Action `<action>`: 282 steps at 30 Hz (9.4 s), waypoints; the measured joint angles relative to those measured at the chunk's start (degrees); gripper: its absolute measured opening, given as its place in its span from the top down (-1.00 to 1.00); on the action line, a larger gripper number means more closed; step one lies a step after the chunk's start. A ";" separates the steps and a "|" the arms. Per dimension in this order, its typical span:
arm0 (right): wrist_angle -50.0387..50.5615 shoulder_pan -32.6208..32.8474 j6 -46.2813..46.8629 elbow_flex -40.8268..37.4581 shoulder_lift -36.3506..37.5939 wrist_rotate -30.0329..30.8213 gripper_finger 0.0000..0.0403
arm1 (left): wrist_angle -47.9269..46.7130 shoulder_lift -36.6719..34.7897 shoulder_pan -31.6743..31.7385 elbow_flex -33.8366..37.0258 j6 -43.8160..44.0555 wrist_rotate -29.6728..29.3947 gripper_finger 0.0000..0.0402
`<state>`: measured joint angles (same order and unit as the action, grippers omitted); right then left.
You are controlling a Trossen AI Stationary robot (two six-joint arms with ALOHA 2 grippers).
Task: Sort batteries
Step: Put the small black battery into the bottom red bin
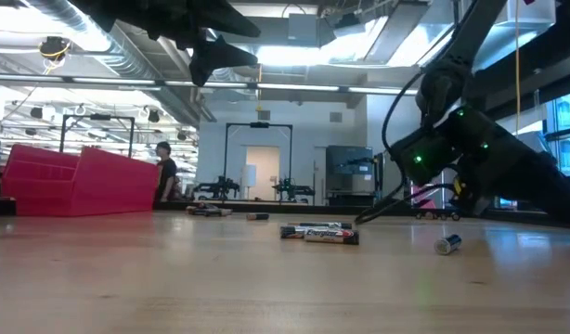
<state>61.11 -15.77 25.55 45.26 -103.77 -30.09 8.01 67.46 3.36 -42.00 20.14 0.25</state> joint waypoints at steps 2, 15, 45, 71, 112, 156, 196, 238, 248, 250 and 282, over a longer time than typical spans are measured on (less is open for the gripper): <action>-0.31 0.03 -0.10 0.98 0.00 0.03 -0.48 | 0.00 0.00 0.00 0.00 0.00 0.00 -0.02; 1.34 -0.01 -0.55 2.76 0.00 2.22 -0.26 | 0.00 0.00 0.00 0.00 0.00 0.00 -0.02; -1.81 -0.07 3.13 -7.43 0.11 -1.44 -0.26 | -0.13 0.00 0.02 0.00 1.66 0.00 -0.02; -2.22 0.07 2.41 2.65 -0.22 -0.13 0.97 | -0.11 0.00 0.00 0.00 0.98 0.00 -0.02; -59.84 22.51 -12.28 15.20 -4.45 32.81 0.21 | 0.23 0.00 0.00 0.02 13.81 0.25 -0.02; -82.46 13.83 -7.35 15.16 19.36 36.13 0.90 | 0.28 -9.97 1.09 0.24 4.40 -1.73 -0.02; -95.55 14.77 -7.18 15.30 21.59 37.95 0.88 | 36.34 11.10 -0.22 -7.21 2.34 -4.63 0.88; -62.78 15.50 -2.64 23.79 25.92 30.54 0.92 | 6.79 6.61 -2.97 -11.34 -1.22 -6.01 0.38; -37.62 23.29 5.10 23.88 39.66 34.16 0.92 | 2.17 6.62 -2.88 -11.32 -0.66 -5.74 0.01; -30.16 27.52 8.44 23.88 41.12 33.67 0.92 | 1.73 6.62 -2.82 -11.32 -1.11 -5.64 0.00; -3.09 68.67 44.70 -2.34 37.86 26.75 0.92 | 1.41 6.62 2.63 -11.30 0.02 -5.57 -0.01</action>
<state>58.02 52.90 70.25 42.92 -65.91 -3.34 9.42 74.08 5.99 -53.30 20.16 -5.32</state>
